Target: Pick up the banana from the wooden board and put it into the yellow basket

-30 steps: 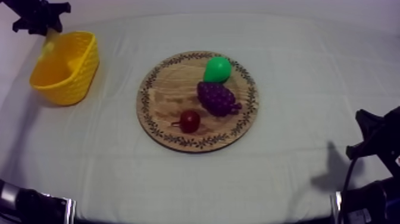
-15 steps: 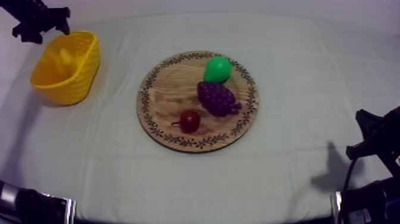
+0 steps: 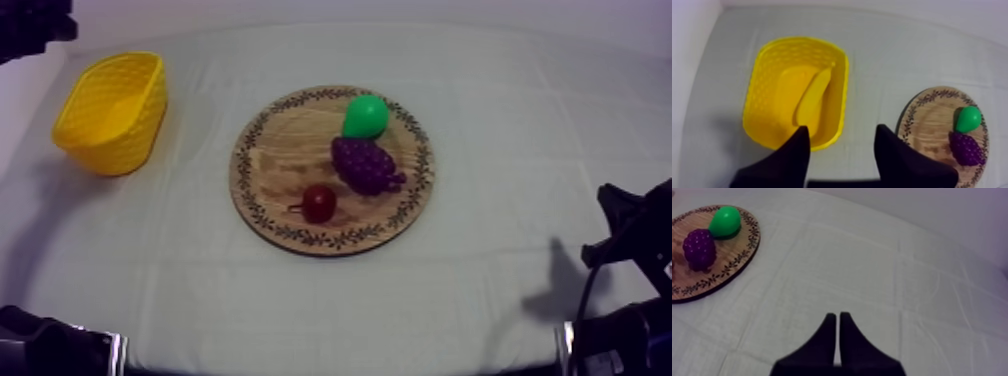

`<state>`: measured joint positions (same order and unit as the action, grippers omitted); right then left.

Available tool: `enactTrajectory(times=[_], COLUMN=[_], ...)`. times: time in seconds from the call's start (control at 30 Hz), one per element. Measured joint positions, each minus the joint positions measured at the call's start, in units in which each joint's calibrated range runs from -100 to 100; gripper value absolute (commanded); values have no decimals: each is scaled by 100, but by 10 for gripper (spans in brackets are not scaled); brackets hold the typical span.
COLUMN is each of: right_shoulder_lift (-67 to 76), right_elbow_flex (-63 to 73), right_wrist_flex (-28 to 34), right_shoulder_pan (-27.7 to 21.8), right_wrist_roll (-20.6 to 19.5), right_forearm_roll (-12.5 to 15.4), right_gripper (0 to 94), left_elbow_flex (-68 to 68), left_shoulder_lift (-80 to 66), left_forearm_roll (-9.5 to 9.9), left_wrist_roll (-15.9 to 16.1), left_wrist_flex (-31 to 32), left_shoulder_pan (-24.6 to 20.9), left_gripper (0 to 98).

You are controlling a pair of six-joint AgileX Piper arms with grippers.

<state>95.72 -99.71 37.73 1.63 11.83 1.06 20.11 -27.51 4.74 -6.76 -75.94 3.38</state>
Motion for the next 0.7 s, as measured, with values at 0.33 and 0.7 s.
enactTrajectory(times=[0.33, 0.7], right_shoulder_lift=[0, 0], right_elbow_flex=[0, 0], right_wrist_flex=[0, 0], right_shoulder_pan=[0, 0], right_wrist_roll=[0, 0], right_forearm_roll=[0, 0], right_gripper=[6, 6], left_elbow_flex=[1132, 3717], left_shoulder_lift=[-2332, -4492], left_forearm_roll=[-184, -129], left_wrist_roll=[163, 9], left_wrist_flex=[631, 2333], left_shoulder_pan=[25, -64], left_gripper=[60, 2])
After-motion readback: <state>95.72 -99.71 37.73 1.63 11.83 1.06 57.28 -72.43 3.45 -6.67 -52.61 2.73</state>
